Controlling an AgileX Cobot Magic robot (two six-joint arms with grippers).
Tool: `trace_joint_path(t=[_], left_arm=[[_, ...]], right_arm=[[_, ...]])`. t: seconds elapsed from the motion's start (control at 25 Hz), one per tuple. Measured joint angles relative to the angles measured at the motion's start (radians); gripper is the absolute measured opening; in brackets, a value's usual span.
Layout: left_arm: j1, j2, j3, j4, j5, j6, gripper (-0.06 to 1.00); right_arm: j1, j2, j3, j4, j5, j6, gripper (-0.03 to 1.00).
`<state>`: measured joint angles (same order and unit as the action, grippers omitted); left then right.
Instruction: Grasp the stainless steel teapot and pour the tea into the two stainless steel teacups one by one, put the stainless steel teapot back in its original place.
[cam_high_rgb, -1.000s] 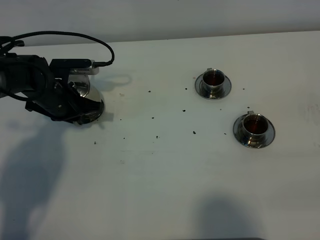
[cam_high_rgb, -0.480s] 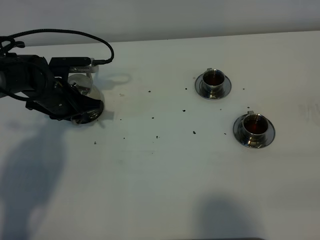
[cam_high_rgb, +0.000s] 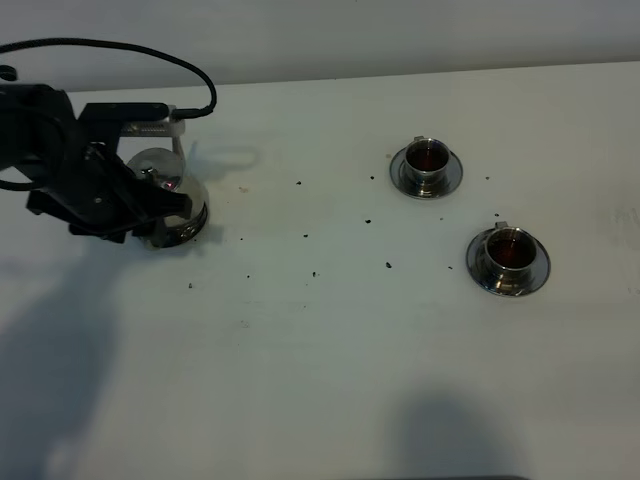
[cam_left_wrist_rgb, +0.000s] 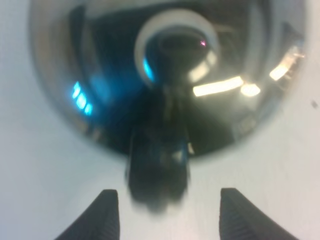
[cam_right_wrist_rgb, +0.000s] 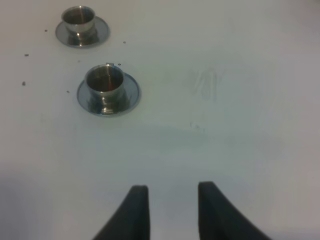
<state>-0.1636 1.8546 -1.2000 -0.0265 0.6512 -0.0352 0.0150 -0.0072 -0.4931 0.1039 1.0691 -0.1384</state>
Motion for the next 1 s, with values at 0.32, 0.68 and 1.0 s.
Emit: trace_joint_path(t=[0.32, 0.68, 1.0], left_arm=[[0.000, -0.239, 0.057, 0.014, 0.393, 0.026, 0.48], [0.000, -0.615, 0.493, 0.011, 0.363, 0.000, 0.48], [0.000, -0.954, 0.669, 0.012, 0.365, -0.002, 0.48]], right_arm=[[0.000, 0.000, 0.000, 0.000, 0.000, 0.000, 0.23], [0.000, 0.000, 0.000, 0.000, 0.000, 0.000, 0.23], [0.000, 0.000, 0.000, 0.000, 0.000, 0.000, 0.23]])
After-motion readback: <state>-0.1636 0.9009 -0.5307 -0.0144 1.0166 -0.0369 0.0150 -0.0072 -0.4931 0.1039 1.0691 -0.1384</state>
